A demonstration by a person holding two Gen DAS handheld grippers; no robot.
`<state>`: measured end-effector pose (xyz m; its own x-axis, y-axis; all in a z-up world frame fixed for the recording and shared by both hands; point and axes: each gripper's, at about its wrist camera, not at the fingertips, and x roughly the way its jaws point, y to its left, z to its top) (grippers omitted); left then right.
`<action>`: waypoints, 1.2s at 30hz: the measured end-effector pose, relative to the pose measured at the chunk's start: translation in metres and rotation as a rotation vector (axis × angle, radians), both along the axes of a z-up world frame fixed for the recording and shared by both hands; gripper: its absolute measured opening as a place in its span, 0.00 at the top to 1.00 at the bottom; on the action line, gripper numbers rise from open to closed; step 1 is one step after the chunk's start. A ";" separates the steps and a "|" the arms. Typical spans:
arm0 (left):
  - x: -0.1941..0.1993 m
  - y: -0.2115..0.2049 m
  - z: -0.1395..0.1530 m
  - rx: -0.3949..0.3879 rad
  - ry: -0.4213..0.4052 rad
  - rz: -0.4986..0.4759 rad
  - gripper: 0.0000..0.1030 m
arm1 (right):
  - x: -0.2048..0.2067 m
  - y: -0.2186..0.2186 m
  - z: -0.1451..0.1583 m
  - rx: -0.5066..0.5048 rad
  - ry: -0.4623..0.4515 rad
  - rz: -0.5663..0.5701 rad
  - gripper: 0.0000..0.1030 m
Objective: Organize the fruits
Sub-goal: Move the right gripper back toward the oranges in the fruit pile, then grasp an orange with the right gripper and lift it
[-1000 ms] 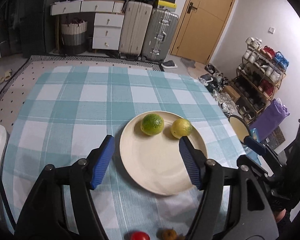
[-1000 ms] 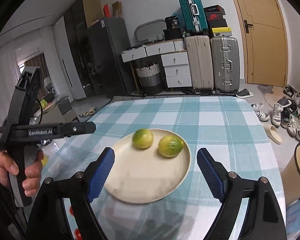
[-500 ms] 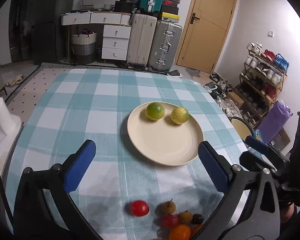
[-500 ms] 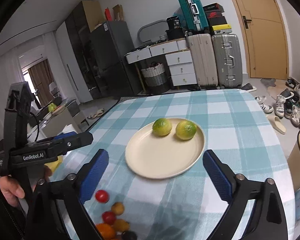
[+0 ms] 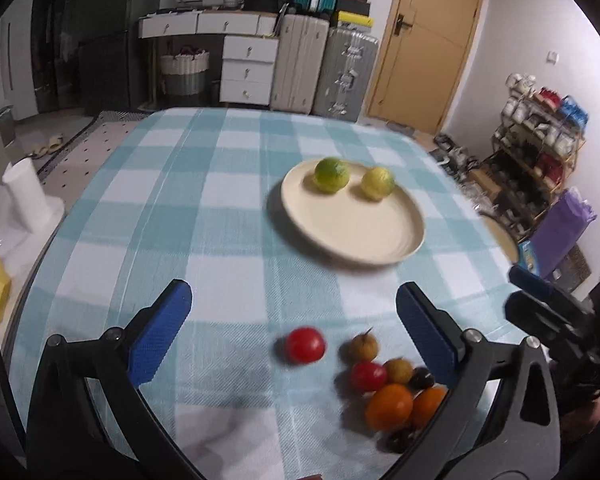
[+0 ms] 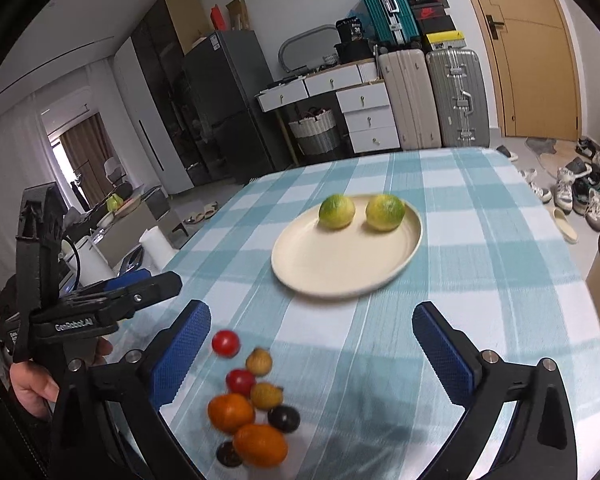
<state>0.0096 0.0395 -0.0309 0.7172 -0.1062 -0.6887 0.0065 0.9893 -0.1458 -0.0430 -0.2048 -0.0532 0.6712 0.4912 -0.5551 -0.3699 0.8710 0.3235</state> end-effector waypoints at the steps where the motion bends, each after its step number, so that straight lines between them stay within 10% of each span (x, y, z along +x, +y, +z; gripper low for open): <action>1: -0.002 0.000 -0.003 -0.002 0.008 0.002 0.01 | -0.004 0.001 -0.003 0.002 0.002 0.000 0.00; 19: -0.025 0.003 -0.048 -0.002 0.122 -0.009 0.01 | -0.042 0.015 -0.057 0.063 0.202 0.049 0.00; 36: -0.032 0.000 -0.053 0.009 0.137 -0.033 0.01 | -0.050 0.012 -0.063 0.111 0.186 0.054 0.15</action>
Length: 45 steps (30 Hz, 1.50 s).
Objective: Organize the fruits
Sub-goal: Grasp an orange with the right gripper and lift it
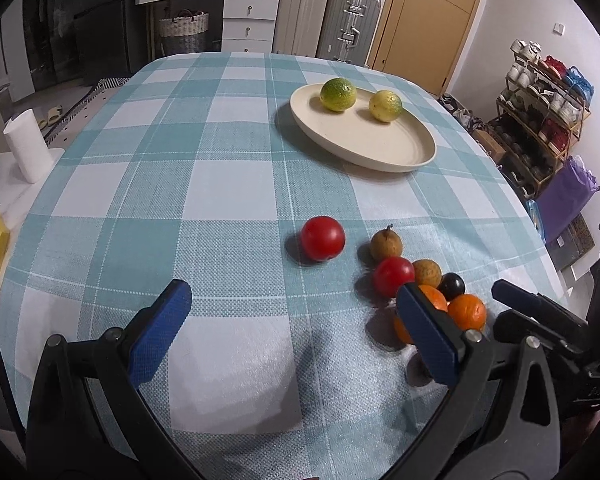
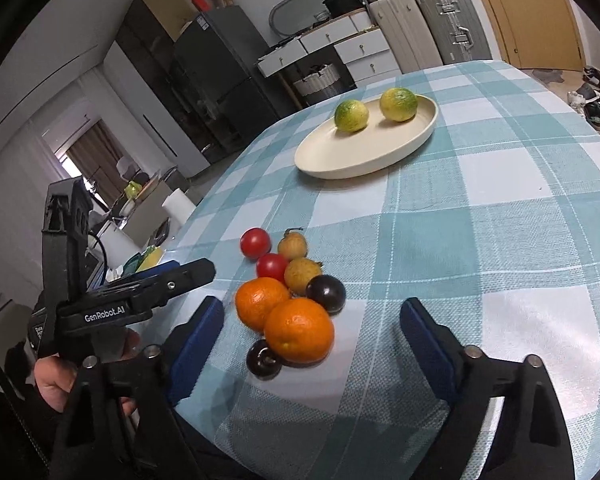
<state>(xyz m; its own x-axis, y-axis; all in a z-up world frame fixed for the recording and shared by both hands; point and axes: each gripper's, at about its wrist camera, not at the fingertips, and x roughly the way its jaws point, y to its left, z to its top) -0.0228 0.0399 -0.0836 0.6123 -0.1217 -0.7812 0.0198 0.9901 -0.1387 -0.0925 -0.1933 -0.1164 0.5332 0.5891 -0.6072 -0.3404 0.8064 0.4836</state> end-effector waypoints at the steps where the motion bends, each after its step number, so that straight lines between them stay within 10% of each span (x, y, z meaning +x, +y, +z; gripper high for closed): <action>1: 0.000 0.000 0.000 -0.001 0.002 -0.003 0.01 | 0.000 0.001 0.000 -0.003 -0.001 0.003 0.17; 17: 0.003 0.009 -0.001 -0.018 0.017 0.011 0.01 | 0.004 0.013 -0.019 -0.004 0.070 0.063 0.59; 45: 0.005 -0.027 -0.015 -0.196 0.078 -0.163 0.01 | -0.003 -0.021 -0.005 0.087 -0.003 -0.038 0.60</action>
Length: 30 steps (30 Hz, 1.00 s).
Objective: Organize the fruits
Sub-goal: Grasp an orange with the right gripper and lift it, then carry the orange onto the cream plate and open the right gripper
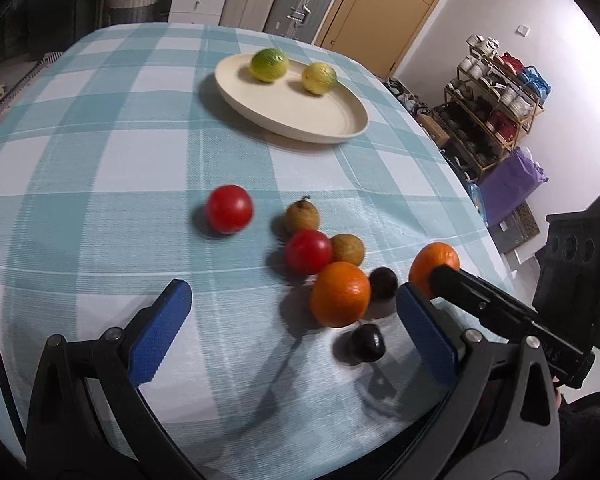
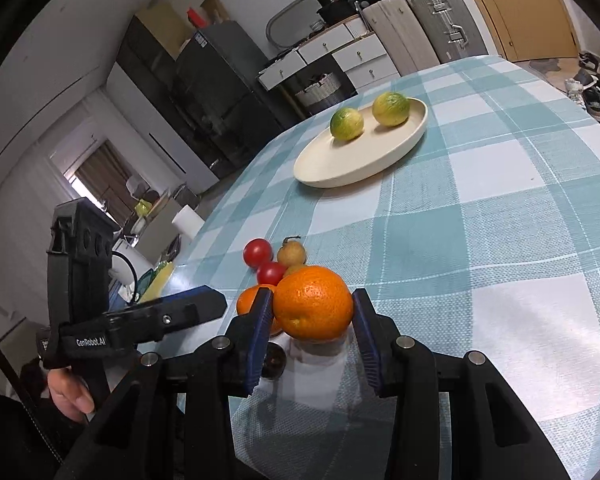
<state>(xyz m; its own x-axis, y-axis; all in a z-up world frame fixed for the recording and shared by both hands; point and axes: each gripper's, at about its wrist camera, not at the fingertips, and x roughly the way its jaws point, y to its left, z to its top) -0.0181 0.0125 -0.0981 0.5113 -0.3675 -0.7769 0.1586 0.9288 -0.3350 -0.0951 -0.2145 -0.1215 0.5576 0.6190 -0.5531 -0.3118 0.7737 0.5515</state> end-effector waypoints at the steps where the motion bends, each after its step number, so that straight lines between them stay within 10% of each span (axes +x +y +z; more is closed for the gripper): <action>1: 0.002 -0.002 -0.001 -0.002 0.006 -0.001 0.01 | 0.000 -0.001 0.000 0.002 0.000 0.000 0.60; 18: 0.012 -0.025 -0.010 -0.017 0.033 -0.050 0.25 | -0.003 -0.026 0.003 0.055 -0.034 -0.019 0.60; 26: 0.012 -0.022 -0.014 -0.099 0.078 -0.074 0.68 | -0.002 -0.026 0.003 0.056 -0.036 -0.019 0.60; 30: 0.010 -0.016 -0.014 -0.128 0.067 -0.067 0.68 | -0.003 -0.025 0.004 0.053 -0.044 -0.015 0.60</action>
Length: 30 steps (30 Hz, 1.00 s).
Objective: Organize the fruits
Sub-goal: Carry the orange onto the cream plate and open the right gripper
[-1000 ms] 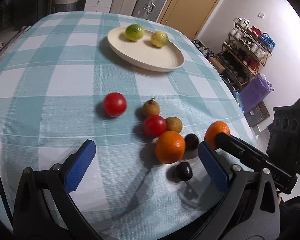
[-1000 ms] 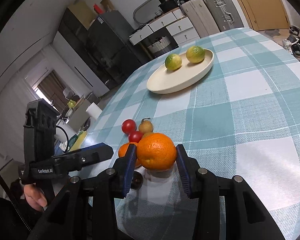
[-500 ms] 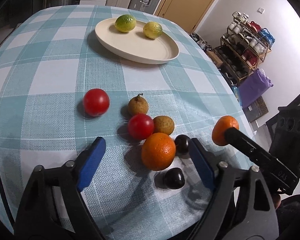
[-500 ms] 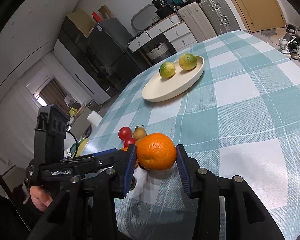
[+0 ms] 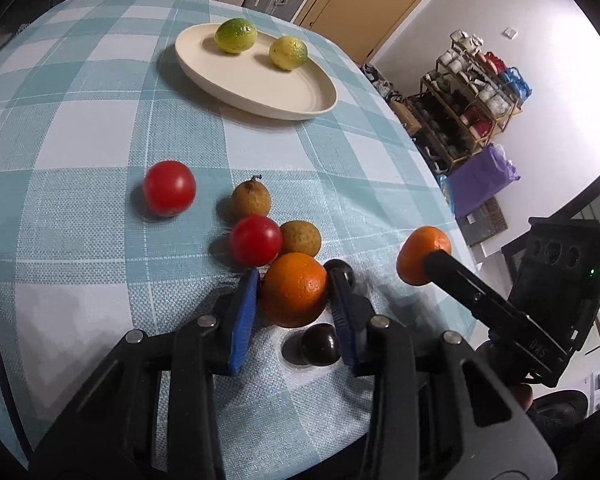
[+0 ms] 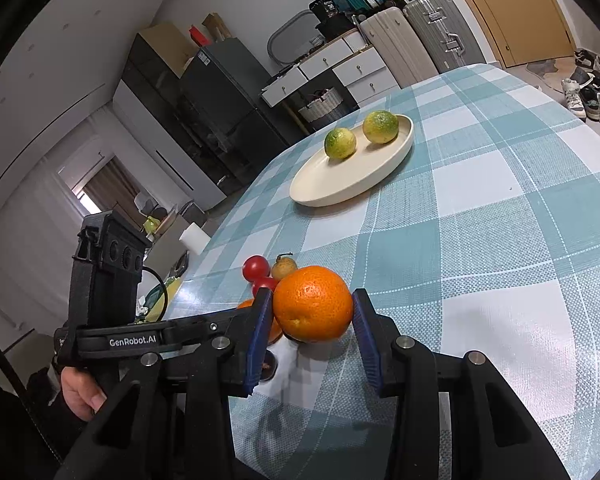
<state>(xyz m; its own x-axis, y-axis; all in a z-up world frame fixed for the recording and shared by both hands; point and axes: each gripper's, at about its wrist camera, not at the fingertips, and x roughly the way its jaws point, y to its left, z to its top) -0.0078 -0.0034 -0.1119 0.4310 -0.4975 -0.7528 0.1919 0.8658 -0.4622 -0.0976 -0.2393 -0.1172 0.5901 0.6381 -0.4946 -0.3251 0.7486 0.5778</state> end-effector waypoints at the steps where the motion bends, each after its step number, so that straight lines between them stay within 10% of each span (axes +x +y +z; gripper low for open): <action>1: 0.000 0.001 0.000 0.000 0.000 0.002 0.69 | 0.000 0.001 0.000 0.000 0.000 0.003 0.60; 30: 0.081 0.064 0.083 0.001 -0.170 0.099 0.69 | 0.087 0.026 0.044 -0.034 -0.012 0.082 0.60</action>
<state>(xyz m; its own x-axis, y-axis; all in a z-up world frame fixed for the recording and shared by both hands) 0.0728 0.0605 -0.0287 0.5985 -0.4456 -0.6657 0.1812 0.8848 -0.4293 -0.0104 -0.2128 -0.0734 0.5424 0.6677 -0.5099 -0.3930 0.7381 0.5484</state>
